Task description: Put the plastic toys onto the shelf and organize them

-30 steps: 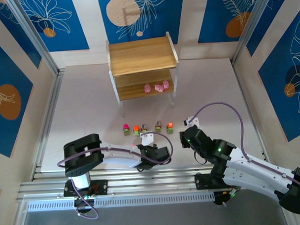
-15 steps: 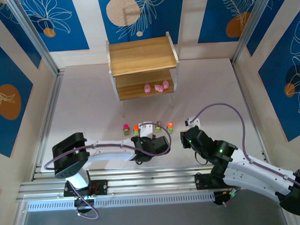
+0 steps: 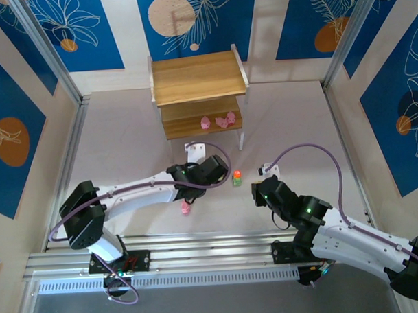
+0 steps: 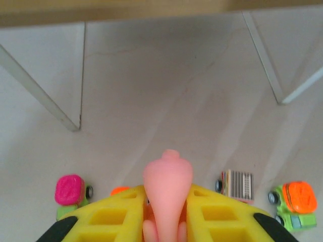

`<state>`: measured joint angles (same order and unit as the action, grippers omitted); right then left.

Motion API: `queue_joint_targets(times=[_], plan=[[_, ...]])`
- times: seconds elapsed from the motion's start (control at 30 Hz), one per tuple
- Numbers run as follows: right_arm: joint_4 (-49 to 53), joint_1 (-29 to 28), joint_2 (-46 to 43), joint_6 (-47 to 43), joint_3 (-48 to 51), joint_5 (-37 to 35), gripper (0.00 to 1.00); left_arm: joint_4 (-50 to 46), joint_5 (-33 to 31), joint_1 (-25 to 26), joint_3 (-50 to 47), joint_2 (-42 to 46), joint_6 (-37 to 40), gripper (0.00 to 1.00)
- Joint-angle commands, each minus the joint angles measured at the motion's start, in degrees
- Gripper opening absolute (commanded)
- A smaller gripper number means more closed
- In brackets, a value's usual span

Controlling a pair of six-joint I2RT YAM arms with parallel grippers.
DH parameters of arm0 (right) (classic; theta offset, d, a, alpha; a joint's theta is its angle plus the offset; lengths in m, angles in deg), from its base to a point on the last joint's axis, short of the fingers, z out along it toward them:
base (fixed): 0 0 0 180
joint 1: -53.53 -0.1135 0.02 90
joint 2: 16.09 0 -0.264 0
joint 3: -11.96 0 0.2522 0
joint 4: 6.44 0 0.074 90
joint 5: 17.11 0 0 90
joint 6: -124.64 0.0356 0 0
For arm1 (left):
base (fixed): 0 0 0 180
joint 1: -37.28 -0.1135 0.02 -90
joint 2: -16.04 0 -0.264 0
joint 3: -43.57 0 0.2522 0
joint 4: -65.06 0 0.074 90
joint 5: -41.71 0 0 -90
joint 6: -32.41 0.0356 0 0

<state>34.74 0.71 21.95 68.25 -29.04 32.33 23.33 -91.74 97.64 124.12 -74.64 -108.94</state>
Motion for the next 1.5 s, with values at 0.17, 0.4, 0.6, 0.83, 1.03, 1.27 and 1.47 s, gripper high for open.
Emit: queue_joint_targets(times=[0.17, 0.4, 0.6, 0.83, 1.03, 1.27, 1.47], plan=[[-2.31, -2.33, -1.16, -0.87, 1.16, -1.41, 0.23, -0.71, 3.59, -6.47, 7.15, 0.24, 9.07, 0.22], [-5.29, -5.71, -1.83, -2.83, 2.23, -1.8, 0.29, -0.36, 6.59, -10.56, 11.44, -1.13, 13.65, 0.23], [-5.97, -6.6, -1.83, -3.36, 2.46, -1.98, 0.31, 0.12, 7.34, -12.19, 14.09, -2.81, 16.39, 0.23], [-6.15, -6.66, -1.74, -3.53, 2.55, -1.99, 0.35, 2.29, 7.84, -13.51, 14.19, -4.52, 17.21, 0.23], [-6.33, -6.67, -1.52, -3.63, 2.56, -1.98, 0.36, 5.2, 8.28, -14.54, 13.83, -5.87, 17.56, 0.23], [-6.49, -6.62, -1.37, -3.68, 2.62, -1.9, 0.35, 7.35, 7.84, -15.41, 13.99, -6.89, 17.4, 0.23], [-6.6, -6.62, -1.11, -3.64, 2.5, -1.87, 0.35, 8.79, 6.74, -16.01, 14.33, -7.81, 17.27, 0.23]])
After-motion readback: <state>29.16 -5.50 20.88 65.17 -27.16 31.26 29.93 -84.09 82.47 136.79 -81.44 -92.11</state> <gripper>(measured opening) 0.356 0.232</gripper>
